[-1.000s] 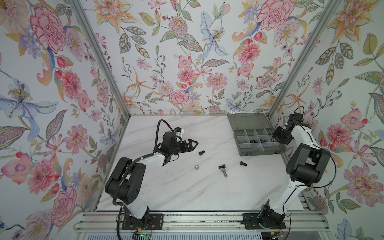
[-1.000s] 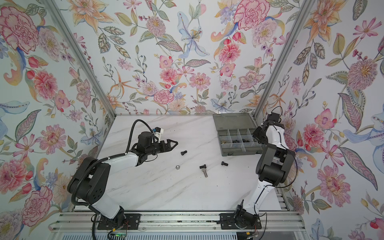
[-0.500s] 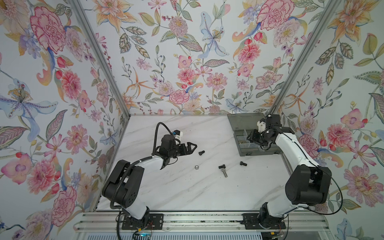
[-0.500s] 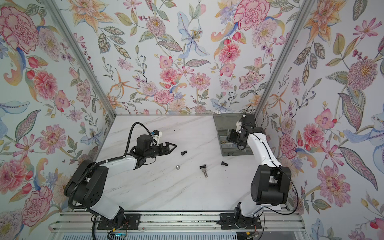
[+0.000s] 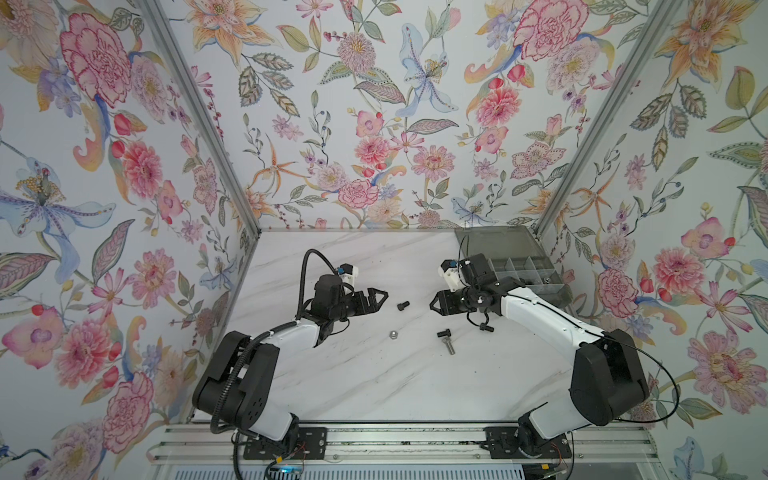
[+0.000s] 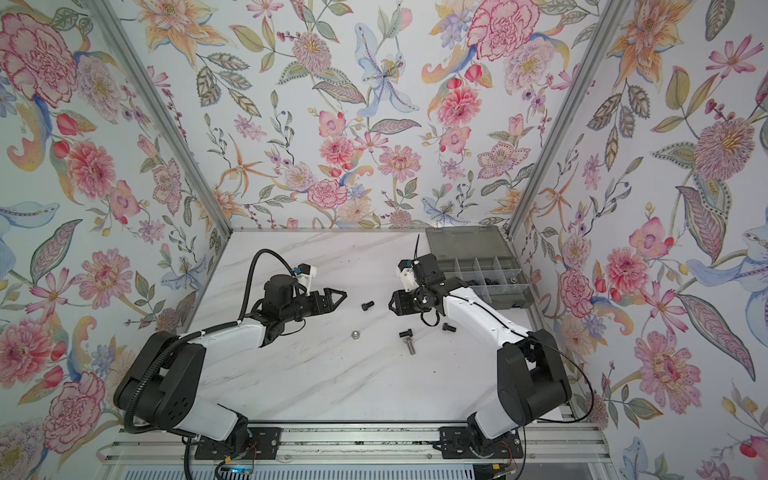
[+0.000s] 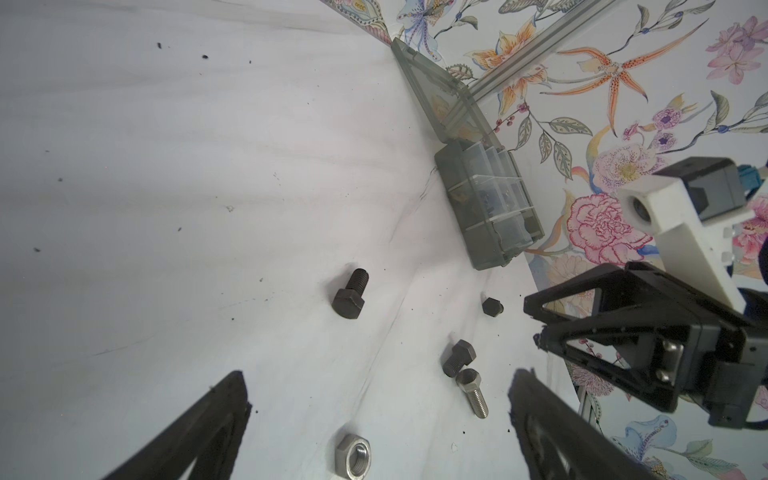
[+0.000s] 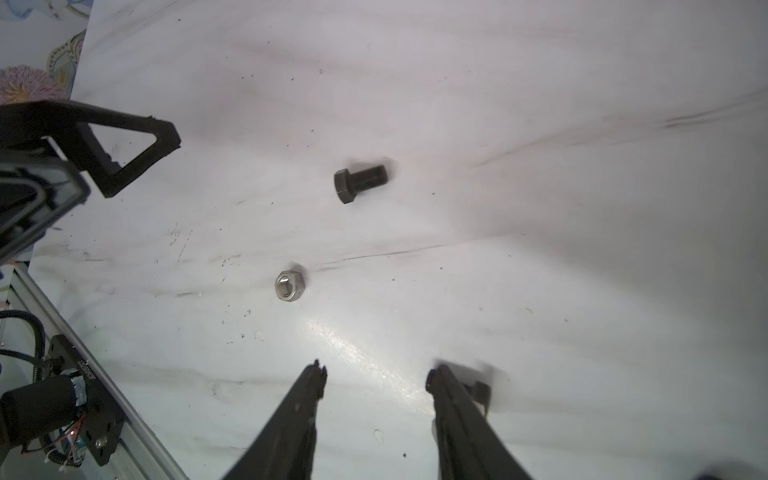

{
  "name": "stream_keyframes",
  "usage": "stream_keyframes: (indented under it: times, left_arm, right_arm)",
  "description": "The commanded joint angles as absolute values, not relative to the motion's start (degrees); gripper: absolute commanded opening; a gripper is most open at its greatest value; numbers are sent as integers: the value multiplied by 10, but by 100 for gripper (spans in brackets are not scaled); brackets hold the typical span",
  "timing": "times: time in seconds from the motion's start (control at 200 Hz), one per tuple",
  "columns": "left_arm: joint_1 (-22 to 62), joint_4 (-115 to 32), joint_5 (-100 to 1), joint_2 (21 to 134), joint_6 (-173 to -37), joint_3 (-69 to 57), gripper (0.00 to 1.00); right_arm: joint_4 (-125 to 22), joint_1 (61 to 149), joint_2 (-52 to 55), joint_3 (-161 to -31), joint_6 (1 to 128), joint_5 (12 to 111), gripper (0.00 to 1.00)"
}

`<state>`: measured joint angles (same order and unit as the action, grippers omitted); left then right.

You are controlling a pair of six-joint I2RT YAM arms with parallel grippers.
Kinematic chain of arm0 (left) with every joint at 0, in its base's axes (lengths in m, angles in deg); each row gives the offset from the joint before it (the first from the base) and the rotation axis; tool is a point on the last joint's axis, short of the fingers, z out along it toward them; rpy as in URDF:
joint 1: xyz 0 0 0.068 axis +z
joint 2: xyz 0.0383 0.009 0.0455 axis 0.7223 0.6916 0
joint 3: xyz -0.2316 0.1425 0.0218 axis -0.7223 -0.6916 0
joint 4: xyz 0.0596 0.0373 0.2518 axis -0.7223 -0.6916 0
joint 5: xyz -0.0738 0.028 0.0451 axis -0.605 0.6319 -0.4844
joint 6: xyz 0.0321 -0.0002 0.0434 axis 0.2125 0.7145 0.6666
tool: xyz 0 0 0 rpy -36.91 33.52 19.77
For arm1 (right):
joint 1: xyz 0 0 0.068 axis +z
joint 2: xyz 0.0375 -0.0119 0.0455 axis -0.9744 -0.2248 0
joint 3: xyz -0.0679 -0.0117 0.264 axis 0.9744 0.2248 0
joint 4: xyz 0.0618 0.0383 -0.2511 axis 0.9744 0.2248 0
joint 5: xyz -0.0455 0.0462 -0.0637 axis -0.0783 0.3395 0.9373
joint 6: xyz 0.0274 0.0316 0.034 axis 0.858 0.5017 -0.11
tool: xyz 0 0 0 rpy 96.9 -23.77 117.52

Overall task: Sort the screws and nuts into containers
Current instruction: 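Move the open right gripper back over a silver hex nut near the bolts, then lower the right gripper around the silver hex nut and close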

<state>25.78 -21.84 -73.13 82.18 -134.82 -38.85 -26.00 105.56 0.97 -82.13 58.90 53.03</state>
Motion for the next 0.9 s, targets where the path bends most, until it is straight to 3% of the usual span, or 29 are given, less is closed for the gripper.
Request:
stream_keyframes:
  times: [0.0, 0.3, 0.896]
  left_arm:
    - [280, -203, -739, 798, -1345, -408, 99]
    - [305, -202, -748, 781, -1343, -432, 99]
    - [308, -203, -747, 779, -1342, -437, 99]
  right_arm:
    - [-364, 1089, 15, -798, 601, 536, 47]
    - [-420, 1167, -44, -811, 604, 564, 46]
    - [-374, 1251, -178, -886, 568, 640, 42]
